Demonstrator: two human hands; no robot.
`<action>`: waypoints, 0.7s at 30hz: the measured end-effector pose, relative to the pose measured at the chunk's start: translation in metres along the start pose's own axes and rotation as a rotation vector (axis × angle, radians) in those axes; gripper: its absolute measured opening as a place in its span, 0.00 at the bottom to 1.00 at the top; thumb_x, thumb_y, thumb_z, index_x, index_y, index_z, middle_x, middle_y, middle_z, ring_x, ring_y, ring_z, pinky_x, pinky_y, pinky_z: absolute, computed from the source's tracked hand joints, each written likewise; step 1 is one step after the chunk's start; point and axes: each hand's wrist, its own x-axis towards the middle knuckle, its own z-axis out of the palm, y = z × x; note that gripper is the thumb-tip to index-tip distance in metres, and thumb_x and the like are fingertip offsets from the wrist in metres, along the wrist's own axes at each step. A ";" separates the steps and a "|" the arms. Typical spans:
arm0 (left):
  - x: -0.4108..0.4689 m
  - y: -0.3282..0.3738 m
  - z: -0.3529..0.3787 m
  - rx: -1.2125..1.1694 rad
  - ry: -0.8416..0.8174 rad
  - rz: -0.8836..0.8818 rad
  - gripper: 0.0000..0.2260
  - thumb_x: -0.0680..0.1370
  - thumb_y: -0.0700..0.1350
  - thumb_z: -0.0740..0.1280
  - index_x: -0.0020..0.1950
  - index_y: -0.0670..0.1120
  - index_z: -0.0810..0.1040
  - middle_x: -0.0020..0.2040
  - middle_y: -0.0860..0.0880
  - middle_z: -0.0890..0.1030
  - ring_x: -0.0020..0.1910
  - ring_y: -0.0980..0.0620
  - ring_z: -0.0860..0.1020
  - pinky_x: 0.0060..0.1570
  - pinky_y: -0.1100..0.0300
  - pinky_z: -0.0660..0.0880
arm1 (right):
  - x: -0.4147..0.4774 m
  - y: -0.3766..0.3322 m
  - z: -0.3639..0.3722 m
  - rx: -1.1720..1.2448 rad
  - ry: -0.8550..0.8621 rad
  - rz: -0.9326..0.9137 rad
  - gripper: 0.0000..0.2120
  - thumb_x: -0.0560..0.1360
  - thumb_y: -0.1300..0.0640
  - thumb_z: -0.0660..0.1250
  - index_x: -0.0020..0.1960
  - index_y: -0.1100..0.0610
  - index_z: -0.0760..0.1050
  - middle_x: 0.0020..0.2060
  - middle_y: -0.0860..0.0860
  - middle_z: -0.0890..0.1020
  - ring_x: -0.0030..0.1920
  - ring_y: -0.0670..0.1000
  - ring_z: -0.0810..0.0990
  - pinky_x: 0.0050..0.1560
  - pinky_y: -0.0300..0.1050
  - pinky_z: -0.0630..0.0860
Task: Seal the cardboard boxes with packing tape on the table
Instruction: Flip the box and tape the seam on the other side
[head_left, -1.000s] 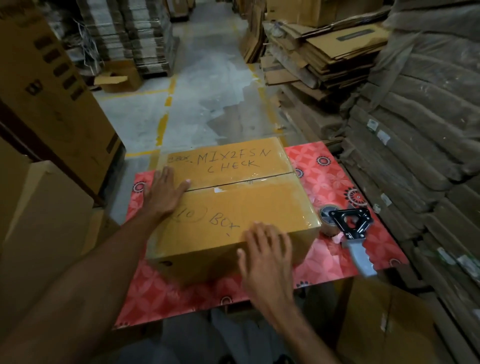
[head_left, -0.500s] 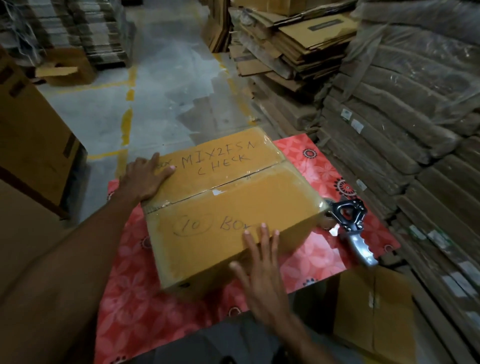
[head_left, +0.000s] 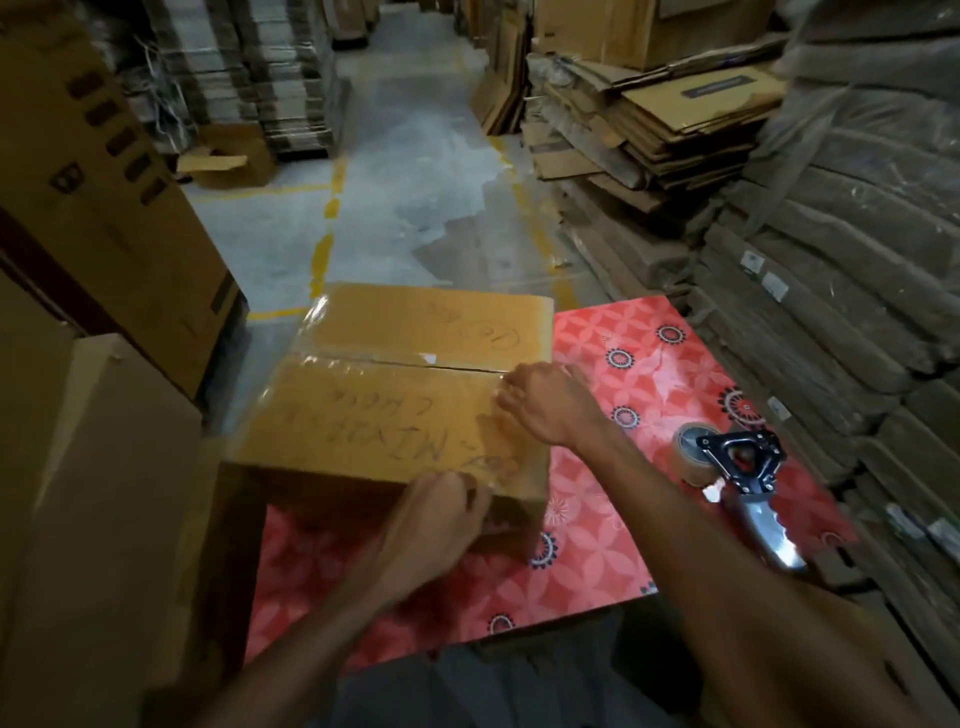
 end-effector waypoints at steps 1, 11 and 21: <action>0.007 0.004 -0.004 -0.036 -0.022 0.069 0.17 0.82 0.53 0.61 0.39 0.45 0.76 0.39 0.43 0.83 0.43 0.44 0.81 0.41 0.57 0.68 | -0.008 -0.007 0.002 0.006 0.002 0.010 0.22 0.79 0.39 0.56 0.55 0.53 0.80 0.60 0.54 0.82 0.64 0.57 0.77 0.67 0.61 0.66; 0.078 -0.044 0.000 0.153 -0.171 0.245 0.35 0.77 0.71 0.43 0.82 0.57 0.49 0.82 0.56 0.48 0.81 0.55 0.45 0.78 0.44 0.41 | -0.089 0.027 0.043 0.144 -0.034 -0.022 0.33 0.79 0.28 0.47 0.81 0.38 0.48 0.81 0.35 0.47 0.81 0.45 0.41 0.78 0.64 0.52; 0.101 0.041 0.048 0.269 -0.169 0.236 0.35 0.79 0.70 0.38 0.81 0.54 0.36 0.81 0.53 0.36 0.80 0.51 0.35 0.77 0.39 0.38 | -0.119 0.117 0.030 0.527 0.208 0.086 0.21 0.83 0.43 0.59 0.75 0.44 0.69 0.76 0.43 0.68 0.75 0.47 0.65 0.73 0.51 0.60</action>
